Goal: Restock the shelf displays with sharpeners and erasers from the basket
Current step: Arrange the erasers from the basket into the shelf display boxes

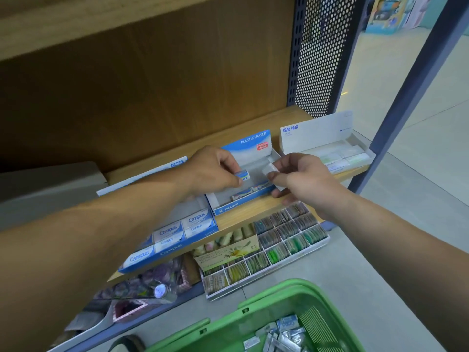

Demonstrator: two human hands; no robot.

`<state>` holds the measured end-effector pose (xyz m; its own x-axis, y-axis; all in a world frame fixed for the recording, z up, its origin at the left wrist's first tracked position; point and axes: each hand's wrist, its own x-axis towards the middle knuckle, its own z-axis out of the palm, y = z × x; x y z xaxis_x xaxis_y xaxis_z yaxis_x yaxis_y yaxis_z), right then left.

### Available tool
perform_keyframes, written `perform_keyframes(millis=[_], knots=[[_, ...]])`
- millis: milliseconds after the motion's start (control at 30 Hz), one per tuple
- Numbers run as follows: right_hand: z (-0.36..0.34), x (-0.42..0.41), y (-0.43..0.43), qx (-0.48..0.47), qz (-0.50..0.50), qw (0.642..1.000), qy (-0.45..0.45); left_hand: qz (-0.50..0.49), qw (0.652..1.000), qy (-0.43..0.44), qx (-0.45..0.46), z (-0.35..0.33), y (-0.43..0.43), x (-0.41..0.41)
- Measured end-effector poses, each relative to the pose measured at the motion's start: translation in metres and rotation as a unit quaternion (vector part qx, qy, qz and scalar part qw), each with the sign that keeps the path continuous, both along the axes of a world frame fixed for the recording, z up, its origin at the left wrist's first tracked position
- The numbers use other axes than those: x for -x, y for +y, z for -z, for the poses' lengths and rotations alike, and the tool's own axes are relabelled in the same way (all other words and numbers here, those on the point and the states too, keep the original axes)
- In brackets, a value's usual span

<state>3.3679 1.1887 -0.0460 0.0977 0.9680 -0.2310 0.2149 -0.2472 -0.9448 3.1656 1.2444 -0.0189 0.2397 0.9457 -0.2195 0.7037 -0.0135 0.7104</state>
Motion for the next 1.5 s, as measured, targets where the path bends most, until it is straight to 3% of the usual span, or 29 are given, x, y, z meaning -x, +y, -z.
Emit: perform_keyframes(millis=[167,233,500,633,700,833,900,1133,1233,1333,1500], knots=[[-0.005,0.004,-0.004,-0.025,-0.028,0.999,-0.003,0.077,0.983,0.169,0.006,-0.024,-0.001,0.022],[-0.004,0.007,-0.004,-0.021,-0.039,0.999,-0.014,0.092,0.976,0.196,0.016,-0.022,-0.004,0.027],[0.002,0.008,-0.001,0.006,-0.023,0.999,0.035,0.069,0.988,0.138,-0.017,-0.001,-0.006,0.032],[0.002,0.007,0.001,0.023,-0.033,0.998,0.041,0.109,0.979,0.173,0.016,-0.002,-0.004,0.035],[0.0,0.004,0.002,0.036,-0.047,0.997,0.041,0.103,0.979,0.175,-0.011,-0.006,-0.005,0.031],[-0.011,-0.005,0.001,0.041,-0.057,0.995,0.065,0.071,0.997,0.027,-0.016,-0.022,-0.021,0.003],[-0.016,-0.012,-0.002,0.034,-0.055,0.996,0.06,0.091,0.996,-0.004,-0.014,-0.024,-0.026,-0.013],[-0.025,-0.052,-0.019,0.03,-0.053,0.996,0.071,0.175,0.982,0.031,-0.07,-0.022,-0.028,-0.051],[-0.018,-0.073,-0.022,0.004,0.049,0.996,0.079,0.153,0.982,0.067,-0.087,-0.016,-0.017,-0.072],[0.003,-0.102,-0.019,-0.043,0.186,0.982,-0.014,0.071,0.989,0.085,-0.102,-0.013,0.001,-0.093],[0.031,-0.125,-0.018,-0.064,0.196,0.976,-0.076,0.026,0.988,0.086,-0.124,-0.003,0.02,-0.129]])
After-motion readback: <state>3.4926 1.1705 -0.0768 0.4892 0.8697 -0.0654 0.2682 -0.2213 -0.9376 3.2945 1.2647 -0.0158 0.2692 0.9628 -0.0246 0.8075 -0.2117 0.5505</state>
